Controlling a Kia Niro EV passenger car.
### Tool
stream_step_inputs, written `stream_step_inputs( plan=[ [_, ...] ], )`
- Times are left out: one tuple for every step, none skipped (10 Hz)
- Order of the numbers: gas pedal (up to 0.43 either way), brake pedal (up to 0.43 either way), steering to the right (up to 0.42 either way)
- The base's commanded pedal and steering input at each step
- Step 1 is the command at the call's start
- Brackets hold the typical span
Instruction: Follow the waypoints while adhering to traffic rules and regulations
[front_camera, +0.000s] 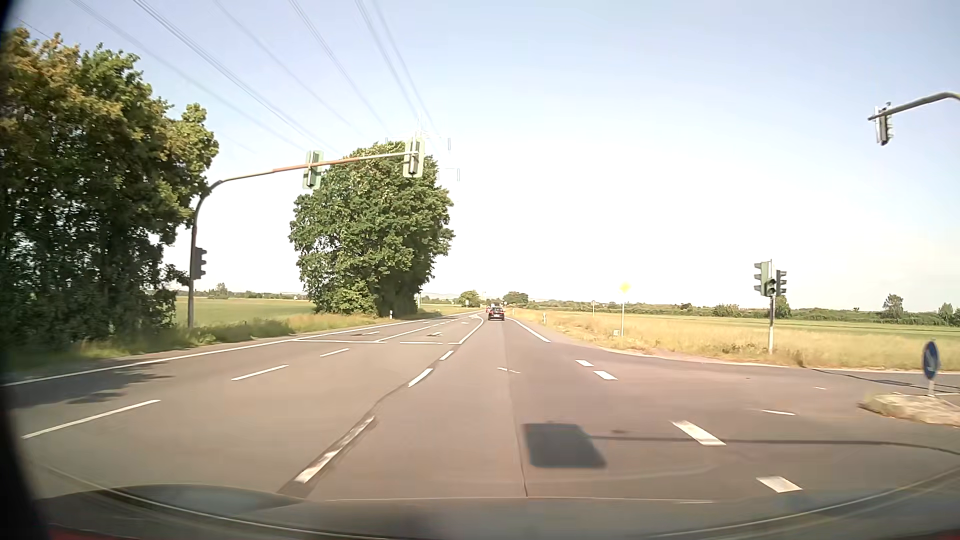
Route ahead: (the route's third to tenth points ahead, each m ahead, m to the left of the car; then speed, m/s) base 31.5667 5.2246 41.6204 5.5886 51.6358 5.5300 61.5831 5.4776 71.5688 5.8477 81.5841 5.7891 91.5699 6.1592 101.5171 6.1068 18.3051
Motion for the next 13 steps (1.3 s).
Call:
stream_step_inputs(
  plan=[
    [0.067,0.030,-0.004],
    [0.067,0.030,-0.004],
    [0.067,0.030,-0.004],
    [0.067,0.030,-0.004],
    [0.067,0.030,-0.004],
    [0.067,0.030,-0.004],
    [0.079,0.030,-0.003],
    [0.079,0.030,-0.003],
    [0.079,0.030,-0.003],
    [0.079,0.030,-0.001],
    [0.079,0.030,0.000],
    [0.079,0.030,0.000],
    [0.079,0.030,0.000]
  ],
)
